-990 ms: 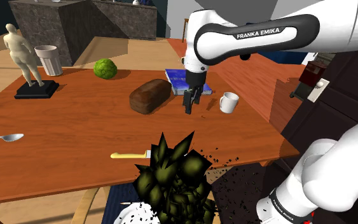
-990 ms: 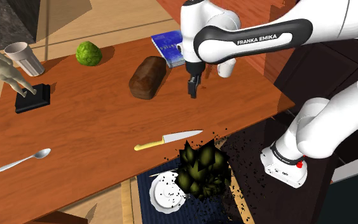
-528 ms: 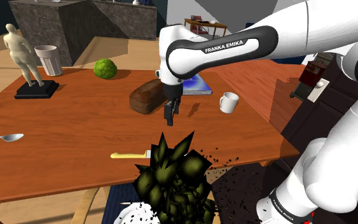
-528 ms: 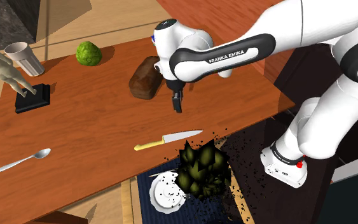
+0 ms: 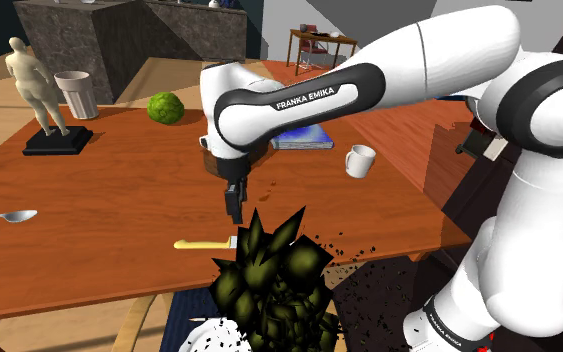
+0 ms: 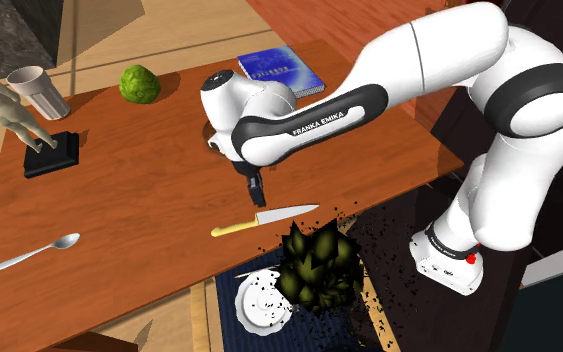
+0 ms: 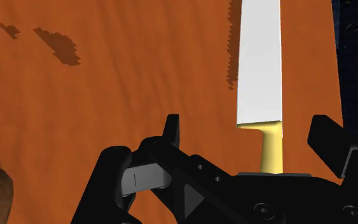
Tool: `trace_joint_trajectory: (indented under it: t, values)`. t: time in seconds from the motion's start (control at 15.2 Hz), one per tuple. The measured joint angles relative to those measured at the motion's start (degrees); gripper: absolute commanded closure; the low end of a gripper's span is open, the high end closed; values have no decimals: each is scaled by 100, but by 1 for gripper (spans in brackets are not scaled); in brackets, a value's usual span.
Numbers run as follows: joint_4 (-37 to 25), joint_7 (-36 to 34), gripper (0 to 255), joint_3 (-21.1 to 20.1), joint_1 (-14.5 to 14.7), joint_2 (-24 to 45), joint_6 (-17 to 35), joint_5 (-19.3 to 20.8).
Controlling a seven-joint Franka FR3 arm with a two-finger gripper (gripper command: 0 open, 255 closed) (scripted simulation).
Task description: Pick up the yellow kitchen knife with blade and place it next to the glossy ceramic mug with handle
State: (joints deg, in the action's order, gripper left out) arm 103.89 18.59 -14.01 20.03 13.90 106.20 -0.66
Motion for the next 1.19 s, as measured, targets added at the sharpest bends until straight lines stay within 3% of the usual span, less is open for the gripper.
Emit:
trace_joint_trajectory:
  t: [0.26, 0.73, 1.19]
  values:
    - [-443, 175, 0, -180, 241, 579, 5, 119]
    - [-100, 183, 0, -201, 287, 720, 470, 152]
    - [-81, 176, 0, -201, 294, 745, 515, 158]
